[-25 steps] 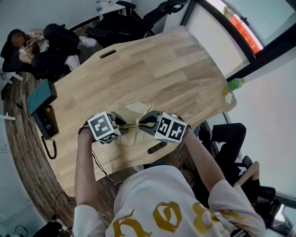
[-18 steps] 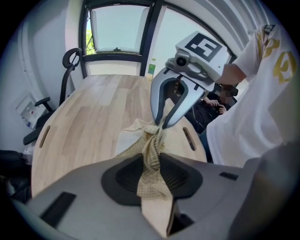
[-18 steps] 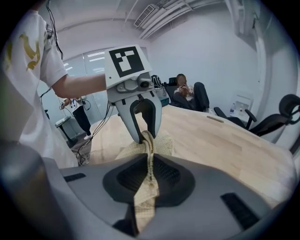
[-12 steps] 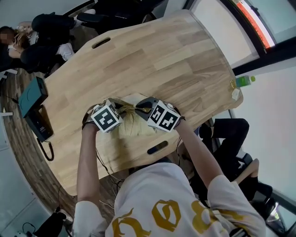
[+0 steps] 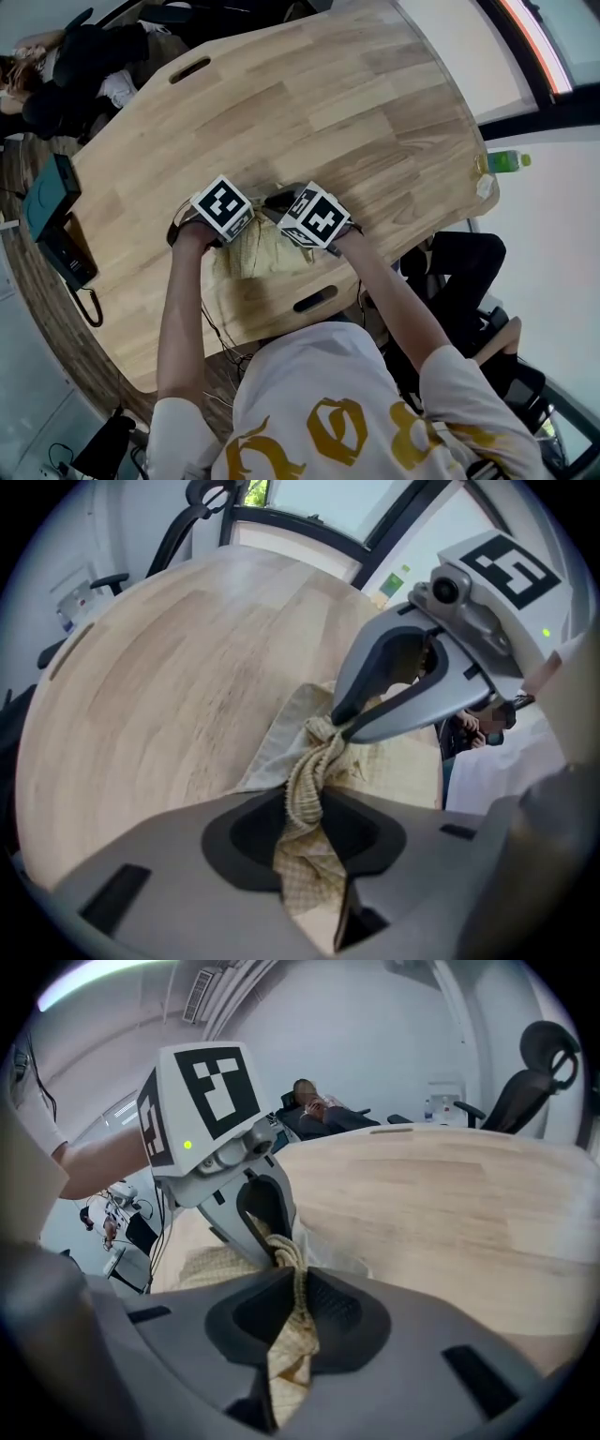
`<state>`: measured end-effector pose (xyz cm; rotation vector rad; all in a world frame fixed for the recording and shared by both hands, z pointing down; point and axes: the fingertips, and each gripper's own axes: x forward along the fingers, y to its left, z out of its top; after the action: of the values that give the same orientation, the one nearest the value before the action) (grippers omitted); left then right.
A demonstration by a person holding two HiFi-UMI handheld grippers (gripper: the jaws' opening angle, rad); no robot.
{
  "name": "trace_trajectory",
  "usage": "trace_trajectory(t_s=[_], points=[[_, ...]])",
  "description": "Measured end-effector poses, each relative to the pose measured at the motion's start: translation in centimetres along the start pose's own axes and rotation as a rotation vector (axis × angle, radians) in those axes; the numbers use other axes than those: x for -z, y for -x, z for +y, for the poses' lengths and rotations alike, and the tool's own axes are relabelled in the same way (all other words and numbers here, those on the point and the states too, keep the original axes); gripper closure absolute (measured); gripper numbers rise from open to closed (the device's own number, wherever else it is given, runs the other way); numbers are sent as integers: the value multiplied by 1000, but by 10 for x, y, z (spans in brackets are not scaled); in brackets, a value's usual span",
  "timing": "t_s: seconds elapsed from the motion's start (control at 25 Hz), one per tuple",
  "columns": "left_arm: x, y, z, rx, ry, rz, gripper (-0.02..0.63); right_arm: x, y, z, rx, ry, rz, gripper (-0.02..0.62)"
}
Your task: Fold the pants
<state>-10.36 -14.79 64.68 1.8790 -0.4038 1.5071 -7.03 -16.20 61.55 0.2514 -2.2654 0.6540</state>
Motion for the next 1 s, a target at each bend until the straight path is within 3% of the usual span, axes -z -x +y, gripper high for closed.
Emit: trace_trajectory(t_s=[0.32, 0.44, 0.56, 0.68, 0.76, 1.0], points=[[1, 0, -2, -2, -25, -37, 480, 1, 0, 2, -18, 2, 17, 543], [1, 2, -3, 0, -15, -63, 451, 0, 3, 3, -24, -1, 3, 518], [1, 8, -5, -18, -23, -95, 394, 1, 8, -4, 20, -8, -5, 453], [4, 15, -6, -73, -51, -126, 339, 2, 17, -7, 84, 5, -26, 453], [7, 21, -14, -68, -72, -140, 294, -1, 24, -8, 115, -2, -55, 453], [20, 39, -22, -99, -62, -195, 279, -7, 45, -5, 196, 3, -98, 428]])
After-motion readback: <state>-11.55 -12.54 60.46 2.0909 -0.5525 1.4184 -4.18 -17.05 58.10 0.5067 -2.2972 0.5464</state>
